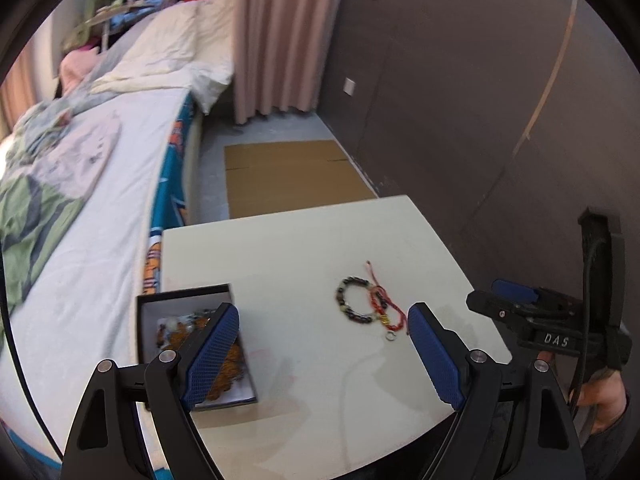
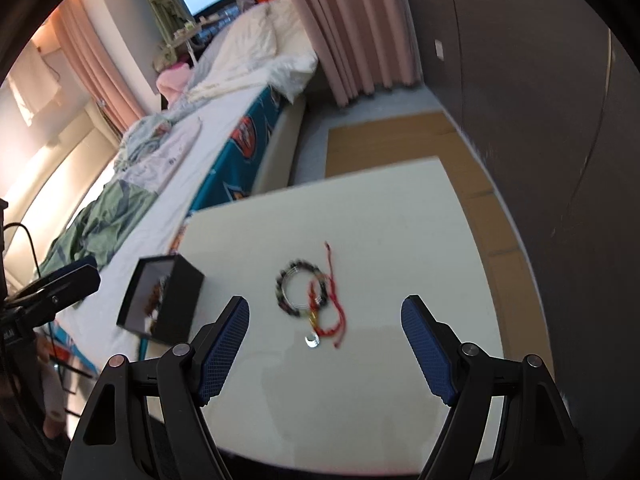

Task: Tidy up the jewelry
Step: 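Move both tools back to the black bead bracelet and red string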

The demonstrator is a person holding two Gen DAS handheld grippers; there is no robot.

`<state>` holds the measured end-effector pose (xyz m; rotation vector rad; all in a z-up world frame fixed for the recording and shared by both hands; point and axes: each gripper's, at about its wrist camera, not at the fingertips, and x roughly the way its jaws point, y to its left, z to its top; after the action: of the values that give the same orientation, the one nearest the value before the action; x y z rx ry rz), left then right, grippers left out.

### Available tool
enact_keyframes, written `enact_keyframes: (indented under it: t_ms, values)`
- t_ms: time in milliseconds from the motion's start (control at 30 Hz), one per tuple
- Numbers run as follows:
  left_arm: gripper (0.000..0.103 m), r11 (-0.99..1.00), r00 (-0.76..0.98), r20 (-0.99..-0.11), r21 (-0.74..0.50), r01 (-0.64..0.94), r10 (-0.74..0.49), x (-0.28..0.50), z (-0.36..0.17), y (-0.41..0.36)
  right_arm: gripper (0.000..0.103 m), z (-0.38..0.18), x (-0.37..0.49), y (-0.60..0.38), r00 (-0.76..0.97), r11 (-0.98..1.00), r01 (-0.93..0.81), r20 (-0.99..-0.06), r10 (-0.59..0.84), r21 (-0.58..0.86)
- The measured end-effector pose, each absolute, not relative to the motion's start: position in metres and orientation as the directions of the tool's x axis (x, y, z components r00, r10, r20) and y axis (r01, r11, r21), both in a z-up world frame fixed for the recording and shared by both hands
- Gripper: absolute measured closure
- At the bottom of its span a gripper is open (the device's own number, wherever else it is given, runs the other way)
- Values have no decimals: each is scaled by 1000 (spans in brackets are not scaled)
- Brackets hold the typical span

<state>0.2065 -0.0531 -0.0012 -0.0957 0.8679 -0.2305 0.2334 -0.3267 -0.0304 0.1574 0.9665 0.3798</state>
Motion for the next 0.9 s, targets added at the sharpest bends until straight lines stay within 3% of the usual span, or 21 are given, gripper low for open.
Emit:
enact_keyframes:
  t_ms: [433, 567, 900]
  values:
    - [16, 956, 541, -801, -127, 266, -257, 239, -26, -109, 23, -47, 230, -373, 522, 925, -166, -765, 376, 342]
    - [16, 952, 508, -825, -110, 285, -247, 251, -40, -124, 9, -56, 233, -382, 523, 926, -132, -769, 369, 355]
    - [16, 945, 418, -887, -56, 323, -196, 272, -79, -149, 7, -76, 239, -395, 513, 912, -104, -764, 392, 397]
